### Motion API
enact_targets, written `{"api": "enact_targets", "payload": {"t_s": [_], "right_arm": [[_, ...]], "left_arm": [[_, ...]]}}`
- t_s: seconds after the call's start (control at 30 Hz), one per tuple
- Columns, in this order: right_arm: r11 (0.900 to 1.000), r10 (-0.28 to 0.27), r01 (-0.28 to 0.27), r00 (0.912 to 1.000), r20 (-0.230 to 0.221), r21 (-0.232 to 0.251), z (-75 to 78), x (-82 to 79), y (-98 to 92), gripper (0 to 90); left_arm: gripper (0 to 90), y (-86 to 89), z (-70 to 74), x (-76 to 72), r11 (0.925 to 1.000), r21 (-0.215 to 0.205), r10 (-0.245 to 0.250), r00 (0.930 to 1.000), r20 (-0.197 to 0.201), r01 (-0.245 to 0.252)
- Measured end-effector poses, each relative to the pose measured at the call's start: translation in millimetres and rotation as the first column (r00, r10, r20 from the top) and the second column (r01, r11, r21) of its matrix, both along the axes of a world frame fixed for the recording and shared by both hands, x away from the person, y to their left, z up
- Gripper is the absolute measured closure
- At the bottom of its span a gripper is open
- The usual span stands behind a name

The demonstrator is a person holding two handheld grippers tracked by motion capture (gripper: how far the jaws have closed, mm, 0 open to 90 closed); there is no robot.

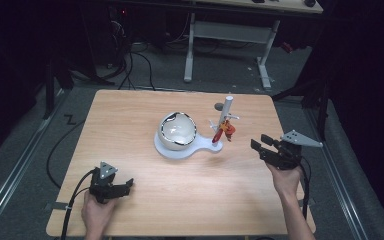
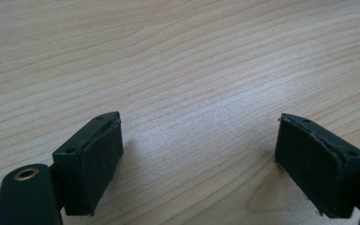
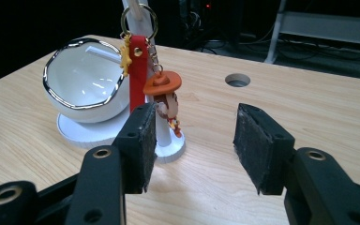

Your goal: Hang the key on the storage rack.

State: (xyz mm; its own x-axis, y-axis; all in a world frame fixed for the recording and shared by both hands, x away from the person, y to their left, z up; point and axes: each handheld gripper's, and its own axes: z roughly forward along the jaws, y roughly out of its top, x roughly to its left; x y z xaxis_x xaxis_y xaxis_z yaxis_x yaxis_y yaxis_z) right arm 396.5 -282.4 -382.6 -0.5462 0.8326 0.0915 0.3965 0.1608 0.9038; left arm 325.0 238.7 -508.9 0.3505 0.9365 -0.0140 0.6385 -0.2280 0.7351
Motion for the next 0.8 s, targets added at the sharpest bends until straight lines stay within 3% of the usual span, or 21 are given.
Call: {"api": "enact_targets", "payload": {"t_s": [0.23, 0.8], "right_arm": [[1.0, -0.019, 0.018, 0.9997, 0.012, 0.014, -3.4, -15.0, -12.3, 49.4], [0.997, -0.058, 0.058, 0.9983, 0.003, 0.052, -20.6, -31.8, -28.8, 49.1]], "left_arm": [[16.0, 0.0, 0.0, 0.0, 1.0, 0.0, 0.0, 1.0, 0.0, 0.0], [16.0, 0.0, 0.0, 0.0, 1.0, 0.0, 0.0, 1.0, 0.0, 0.0]]}}
